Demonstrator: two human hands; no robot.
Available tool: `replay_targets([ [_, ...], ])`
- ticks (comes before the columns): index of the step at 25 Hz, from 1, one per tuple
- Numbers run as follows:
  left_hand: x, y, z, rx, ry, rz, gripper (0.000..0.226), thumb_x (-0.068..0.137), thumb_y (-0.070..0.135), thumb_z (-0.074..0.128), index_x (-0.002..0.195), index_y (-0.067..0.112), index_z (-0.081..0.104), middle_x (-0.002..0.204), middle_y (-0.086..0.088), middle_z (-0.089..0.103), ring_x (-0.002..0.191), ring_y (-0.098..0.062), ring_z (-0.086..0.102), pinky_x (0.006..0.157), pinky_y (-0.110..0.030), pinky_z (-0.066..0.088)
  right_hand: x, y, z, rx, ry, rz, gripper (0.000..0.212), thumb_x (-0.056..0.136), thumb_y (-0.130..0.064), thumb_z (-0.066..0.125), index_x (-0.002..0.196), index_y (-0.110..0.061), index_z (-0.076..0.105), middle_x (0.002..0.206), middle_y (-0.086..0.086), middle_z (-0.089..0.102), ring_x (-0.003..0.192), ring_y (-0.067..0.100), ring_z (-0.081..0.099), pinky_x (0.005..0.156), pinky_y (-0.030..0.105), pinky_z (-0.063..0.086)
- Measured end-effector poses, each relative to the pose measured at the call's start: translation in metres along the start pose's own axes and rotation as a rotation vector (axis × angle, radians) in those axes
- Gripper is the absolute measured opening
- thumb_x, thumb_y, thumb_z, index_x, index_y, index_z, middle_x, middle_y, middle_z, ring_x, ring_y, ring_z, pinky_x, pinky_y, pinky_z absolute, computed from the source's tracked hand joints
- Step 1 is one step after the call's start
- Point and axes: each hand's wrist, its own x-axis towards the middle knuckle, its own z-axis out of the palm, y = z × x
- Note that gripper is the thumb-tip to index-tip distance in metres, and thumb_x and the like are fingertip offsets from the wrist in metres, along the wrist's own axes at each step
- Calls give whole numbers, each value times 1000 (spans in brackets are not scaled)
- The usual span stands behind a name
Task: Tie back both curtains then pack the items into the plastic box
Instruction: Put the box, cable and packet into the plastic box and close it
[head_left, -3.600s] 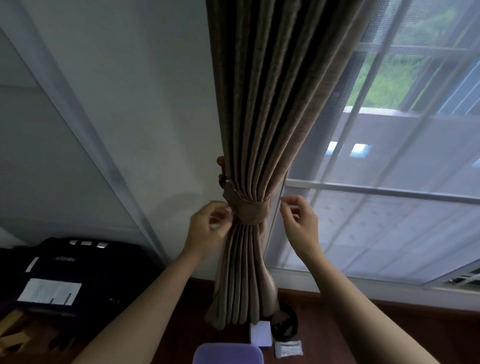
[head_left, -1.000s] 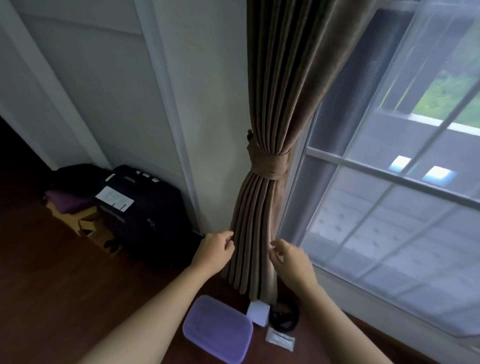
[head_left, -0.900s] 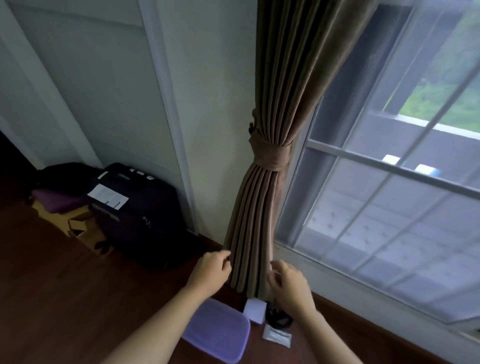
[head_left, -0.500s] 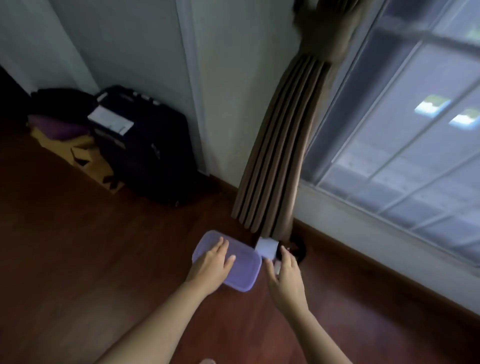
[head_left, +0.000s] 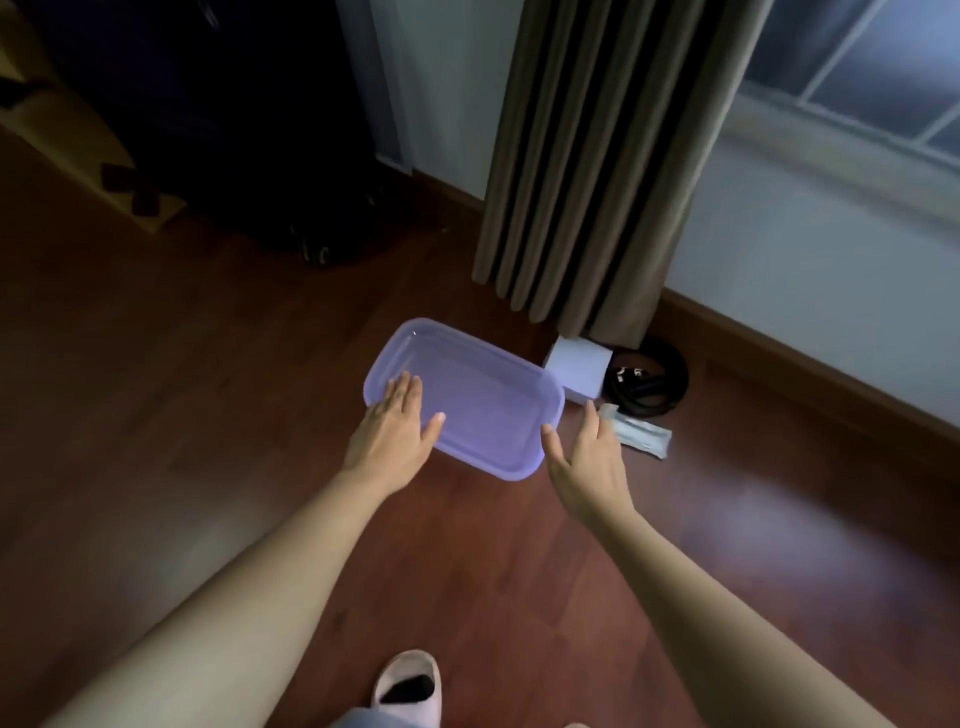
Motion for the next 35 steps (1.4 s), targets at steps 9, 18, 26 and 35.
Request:
replay_targets([
  [9, 137, -95, 118, -81, 288, -283, 65, 98, 37, 35, 148, 1, 12, 157, -18, 8, 146, -32, 7, 116, -44, 17, 118, 99, 142, 376, -31, 136, 81, 86, -58, 51, 145, -14, 19, 139, 8, 46, 123, 31, 48, 92, 32, 40],
  [18, 133, -114, 110, -399, 379, -391, 53, 87, 49, 51, 120, 8, 56, 118, -22, 59, 112, -38, 52, 89, -40, 41, 101, 126, 136, 300, 11, 59, 62, 94, -44, 42, 147, -24, 16, 110, 8, 64, 101, 36, 60, 76, 34, 43],
  [26, 98, -10, 140, -720, -50, 31, 34, 65, 46, 61, 78, 18, 47, 72, -6, 58, 65, -20, 51, 60, -31, 38, 18, 253, 82, 411, 238, 262, 41, 89, -40, 56, 129, -31, 47, 107, -1, 67, 103, 22, 63, 87, 37, 49],
  [35, 81, 78, 221, -605, -322, 190, 57, 56, 64, 62, 81, 15, 46, 71, -12, 52, 63, -20, 49, 60, -36, 39, -48, 359, 45, 490, 378, 437, 46, 88, -39, 59, 133, -34, 47, 109, -10, 63, 105, 13, 59, 90, 29, 44],
])
